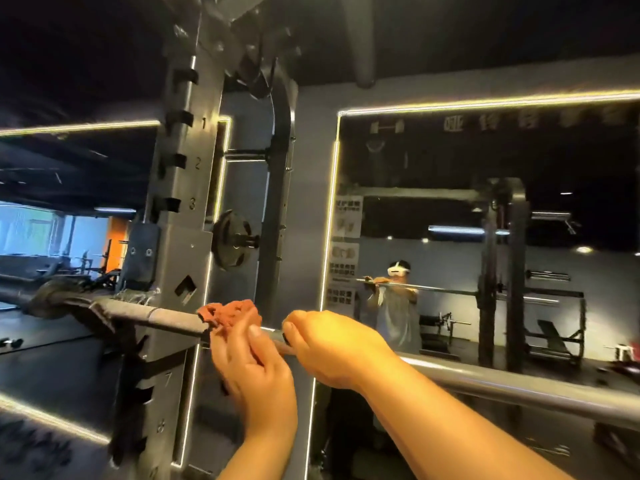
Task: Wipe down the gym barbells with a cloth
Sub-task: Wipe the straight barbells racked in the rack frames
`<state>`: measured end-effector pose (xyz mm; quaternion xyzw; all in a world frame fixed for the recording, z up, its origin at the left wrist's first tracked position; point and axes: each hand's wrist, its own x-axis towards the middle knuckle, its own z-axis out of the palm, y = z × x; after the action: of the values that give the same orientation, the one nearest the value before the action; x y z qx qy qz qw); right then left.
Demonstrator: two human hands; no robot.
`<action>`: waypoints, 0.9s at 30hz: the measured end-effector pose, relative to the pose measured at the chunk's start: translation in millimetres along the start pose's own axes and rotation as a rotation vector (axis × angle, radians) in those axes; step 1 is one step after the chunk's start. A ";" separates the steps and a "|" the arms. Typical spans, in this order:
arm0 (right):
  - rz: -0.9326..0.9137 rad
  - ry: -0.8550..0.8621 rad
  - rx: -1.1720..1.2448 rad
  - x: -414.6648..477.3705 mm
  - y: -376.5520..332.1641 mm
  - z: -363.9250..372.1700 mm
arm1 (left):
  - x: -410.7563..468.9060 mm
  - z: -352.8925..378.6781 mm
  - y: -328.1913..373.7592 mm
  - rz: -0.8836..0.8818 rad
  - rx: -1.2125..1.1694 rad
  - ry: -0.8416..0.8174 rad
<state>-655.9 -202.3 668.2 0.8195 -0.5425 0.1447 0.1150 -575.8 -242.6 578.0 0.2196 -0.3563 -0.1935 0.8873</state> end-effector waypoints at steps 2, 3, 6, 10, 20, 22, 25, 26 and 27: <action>0.008 0.011 0.031 -0.2 -0.6 -2.6 | -22.1 8.7 6.9 -0.144 -0.206 -0.023; 0.007 0.017 0.046 -1.5 -0.6 -4.7 | -28.4 9.8 7.7 -0.189 -0.261 -0.051; -0.010 -0.032 -0.027 -10.9 1.9 -13.4 | -18.3 2.2 14.7 -0.033 -0.124 -0.172; 0.017 -0.120 -0.042 -33.5 21.3 -29.1 | 35.4 -9.4 -2.8 0.043 0.067 -0.025; 0.016 -0.004 0.086 -30.1 30.1 -19.5 | -69.2 22.5 1.5 0.059 0.050 -0.176; 0.028 0.026 0.160 -29.4 34.1 -18.1 | -59.8 11.6 -1.9 0.160 0.122 -0.266; 0.008 0.011 0.135 -25.3 39.2 -16.9 | -10.0 -6.0 -9.2 0.255 0.177 -0.164; -0.005 0.009 0.119 -23.7 40.1 -16.1 | 7.6 -9.9 -11.2 0.209 0.156 -0.079; -0.012 0.005 0.110 -22.4 40.5 -15.5 | 21.9 -10.9 -12.3 0.149 0.132 0.017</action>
<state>-703.2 -193.4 675.7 0.8273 -0.5287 0.1756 0.0720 -555.6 -261.0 576.4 0.2521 -0.3760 -0.1014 0.8859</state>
